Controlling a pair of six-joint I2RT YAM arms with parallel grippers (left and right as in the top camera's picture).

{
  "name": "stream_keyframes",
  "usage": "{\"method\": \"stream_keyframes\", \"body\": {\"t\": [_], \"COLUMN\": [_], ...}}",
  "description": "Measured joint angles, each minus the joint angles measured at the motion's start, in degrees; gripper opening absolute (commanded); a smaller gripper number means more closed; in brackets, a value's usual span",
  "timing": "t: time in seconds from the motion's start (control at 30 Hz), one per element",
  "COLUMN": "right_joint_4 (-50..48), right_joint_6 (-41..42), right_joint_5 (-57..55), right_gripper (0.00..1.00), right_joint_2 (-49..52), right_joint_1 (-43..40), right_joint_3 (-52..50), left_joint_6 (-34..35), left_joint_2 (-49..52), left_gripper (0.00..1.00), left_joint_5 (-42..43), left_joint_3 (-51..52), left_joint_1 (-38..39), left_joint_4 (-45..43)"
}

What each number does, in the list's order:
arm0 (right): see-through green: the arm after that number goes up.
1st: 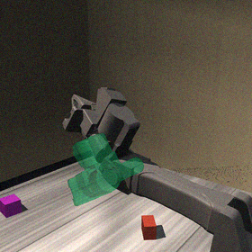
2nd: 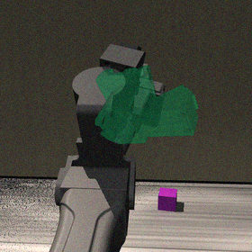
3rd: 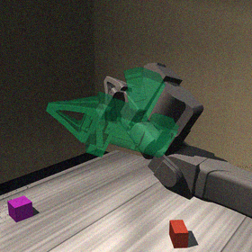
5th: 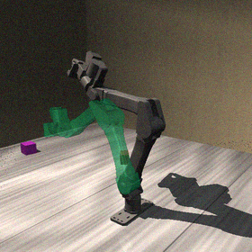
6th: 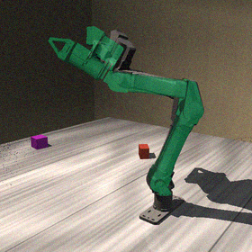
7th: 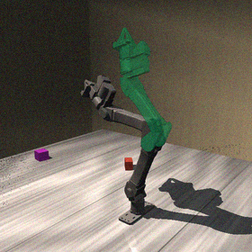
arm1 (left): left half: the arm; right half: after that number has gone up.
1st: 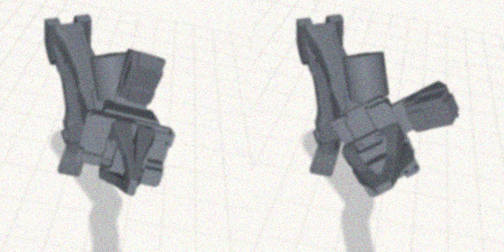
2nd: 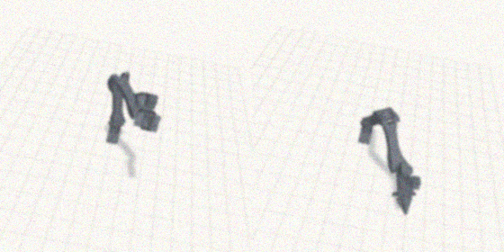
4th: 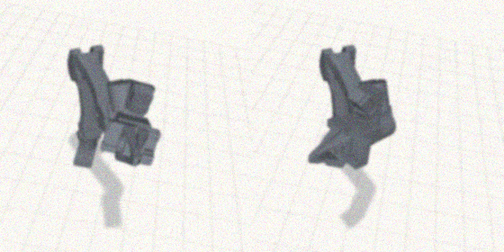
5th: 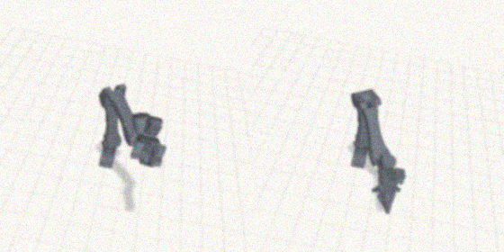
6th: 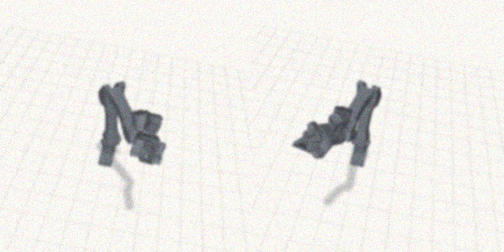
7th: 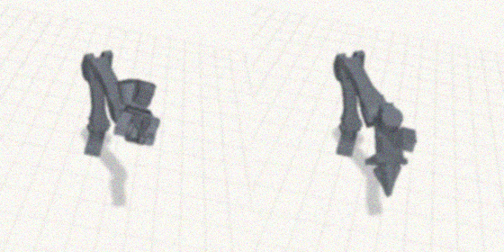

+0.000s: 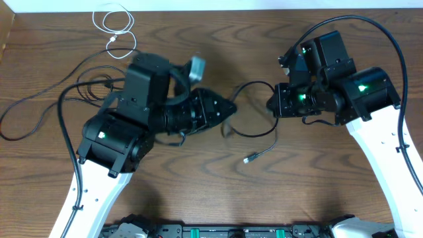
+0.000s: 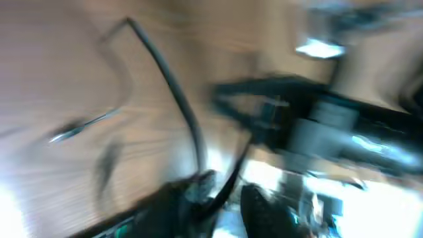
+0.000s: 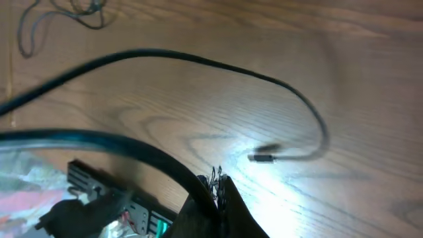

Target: Untangle cables

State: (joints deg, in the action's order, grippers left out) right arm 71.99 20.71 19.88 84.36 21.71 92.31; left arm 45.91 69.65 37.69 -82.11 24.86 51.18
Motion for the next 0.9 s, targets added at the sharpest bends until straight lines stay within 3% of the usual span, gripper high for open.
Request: {"method": "stream_keyframes", "body": {"t": [0.1,0.27,0.47,0.67,0.9], "right_joint_4": [0.68,-0.46,-7.65,-14.43,-17.97], "right_joint_6": [0.48,0.79,1.90,11.08,26.99], "right_joint_5": [-3.58,-7.58,-9.27,-9.38,-14.43], "right_gripper": [0.01,0.01,0.01,0.02,0.02], "right_joint_2": [-0.35,-2.60,-5.77,-9.33,-10.14], "right_joint_1": [0.00,0.00,0.00,0.00,0.00], "right_joint_3": [0.00,0.00,0.31,0.44,0.68], "left_joint_6": [-0.22,-0.76,-0.76,-3.69,-20.20], "left_joint_2": [0.00,0.00,0.00,0.00,0.00], "left_gripper": [0.75,0.77,0.77,0.77,0.77], "left_joint_5": [-11.15,-21.27,-25.46,-23.19,-8.22], "left_joint_3": [0.00,0.00,0.00,0.00,0.00], "left_joint_1": [0.00,0.00,0.00,0.00,0.24], "left_joint_4": [6.56,9.09,9.09,7.82,3.39]}}
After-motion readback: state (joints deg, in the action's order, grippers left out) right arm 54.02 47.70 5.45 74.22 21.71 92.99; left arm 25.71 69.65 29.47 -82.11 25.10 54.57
